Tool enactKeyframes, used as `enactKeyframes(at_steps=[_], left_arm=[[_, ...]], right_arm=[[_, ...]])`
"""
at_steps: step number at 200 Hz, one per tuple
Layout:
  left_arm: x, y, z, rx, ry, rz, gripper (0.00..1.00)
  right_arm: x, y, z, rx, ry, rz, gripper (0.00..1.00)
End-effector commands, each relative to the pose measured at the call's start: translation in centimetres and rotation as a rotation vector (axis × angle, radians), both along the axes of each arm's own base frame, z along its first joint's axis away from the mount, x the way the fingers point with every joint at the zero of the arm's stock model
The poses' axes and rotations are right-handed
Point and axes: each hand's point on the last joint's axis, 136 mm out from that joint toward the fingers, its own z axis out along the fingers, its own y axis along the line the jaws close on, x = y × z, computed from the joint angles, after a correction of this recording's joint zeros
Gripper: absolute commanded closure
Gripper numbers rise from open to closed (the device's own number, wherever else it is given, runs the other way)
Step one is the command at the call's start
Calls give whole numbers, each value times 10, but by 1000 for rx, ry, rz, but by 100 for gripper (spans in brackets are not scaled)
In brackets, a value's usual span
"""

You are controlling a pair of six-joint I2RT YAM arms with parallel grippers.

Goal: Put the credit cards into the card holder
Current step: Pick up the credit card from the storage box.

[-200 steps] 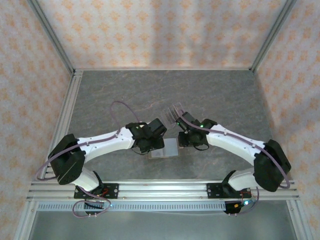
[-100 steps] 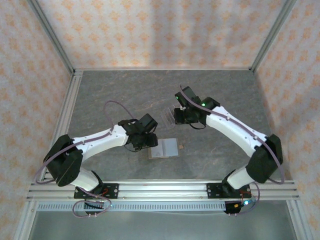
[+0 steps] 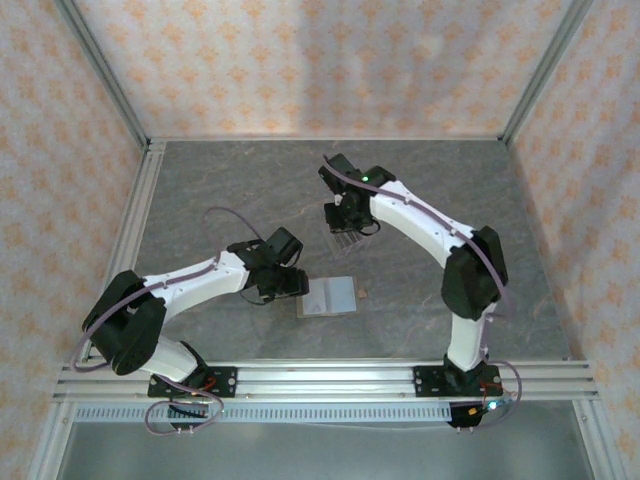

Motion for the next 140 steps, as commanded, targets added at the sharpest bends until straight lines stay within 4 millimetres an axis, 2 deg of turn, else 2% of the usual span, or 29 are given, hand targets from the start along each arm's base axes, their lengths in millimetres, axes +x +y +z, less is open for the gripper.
enactKeyframes(at_steps=[1, 28, 77, 140], left_arm=[[4, -2, 7, -25, -28, -18, 42], [6, -1, 8, -25, -32, -9, 42], [9, 0, 9, -21, -32, -1, 42], [13, -2, 9, -17, -26, 3, 42]], right_arm=[[5, -17, -10, -147, 19, 6, 76], [14, -17, -19, -196, 25, 8, 76], [18, -15, -37, -227, 48, 28, 77], [25, -17, -49, -254, 58, 44, 77]])
